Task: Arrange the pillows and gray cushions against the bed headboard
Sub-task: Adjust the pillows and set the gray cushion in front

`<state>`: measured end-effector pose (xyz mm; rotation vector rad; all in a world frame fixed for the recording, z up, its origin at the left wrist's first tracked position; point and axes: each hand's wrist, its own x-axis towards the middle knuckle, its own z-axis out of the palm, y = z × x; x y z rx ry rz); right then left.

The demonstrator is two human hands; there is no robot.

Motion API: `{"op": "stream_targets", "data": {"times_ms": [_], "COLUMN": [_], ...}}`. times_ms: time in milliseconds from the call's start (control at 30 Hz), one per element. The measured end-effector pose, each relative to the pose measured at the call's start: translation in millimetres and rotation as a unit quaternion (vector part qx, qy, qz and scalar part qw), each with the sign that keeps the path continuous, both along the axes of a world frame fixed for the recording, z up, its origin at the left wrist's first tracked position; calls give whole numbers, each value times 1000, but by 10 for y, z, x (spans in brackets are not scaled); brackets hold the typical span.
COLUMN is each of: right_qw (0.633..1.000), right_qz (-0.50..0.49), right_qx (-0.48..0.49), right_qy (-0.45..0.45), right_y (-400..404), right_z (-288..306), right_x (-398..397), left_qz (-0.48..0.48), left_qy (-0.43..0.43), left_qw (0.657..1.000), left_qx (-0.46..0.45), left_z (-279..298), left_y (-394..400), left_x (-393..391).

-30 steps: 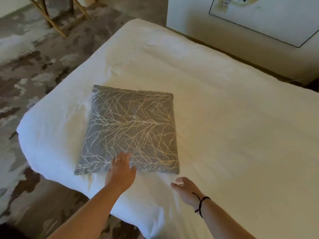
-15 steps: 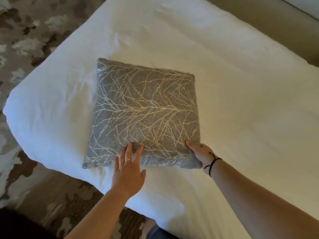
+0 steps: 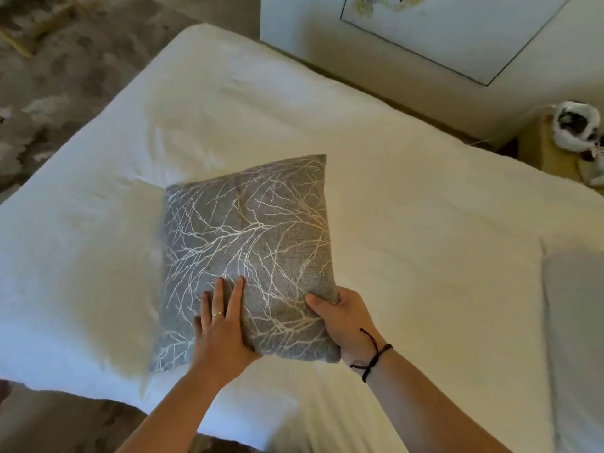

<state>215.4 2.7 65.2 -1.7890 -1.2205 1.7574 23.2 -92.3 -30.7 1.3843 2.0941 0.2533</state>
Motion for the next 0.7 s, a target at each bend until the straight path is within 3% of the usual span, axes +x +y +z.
{"op": "stream_targets", "data": {"times_ms": [267, 500, 600, 700], "right_qw": [969, 911, 874, 883], "right_qz": [-22, -108, -168, -240], "right_qx": [225, 347, 340, 191], "right_qy": [-99, -193, -305, -354], "right_y": [-46, -351, -293, -256], "right_z": [1300, 2125, 1917, 1329], "right_x": [1868, 4417, 5771, 6928], "left_qz": [-92, -216, -265, -305], "left_qy": [-158, -219, -271, -272], "left_qw": [972, 933, 918, 912], "left_qx": [149, 188, 117, 38], "left_z": [801, 1568, 1624, 1480], "left_y": [484, 687, 612, 385], "left_x": [2079, 4577, 5543, 6231]}}
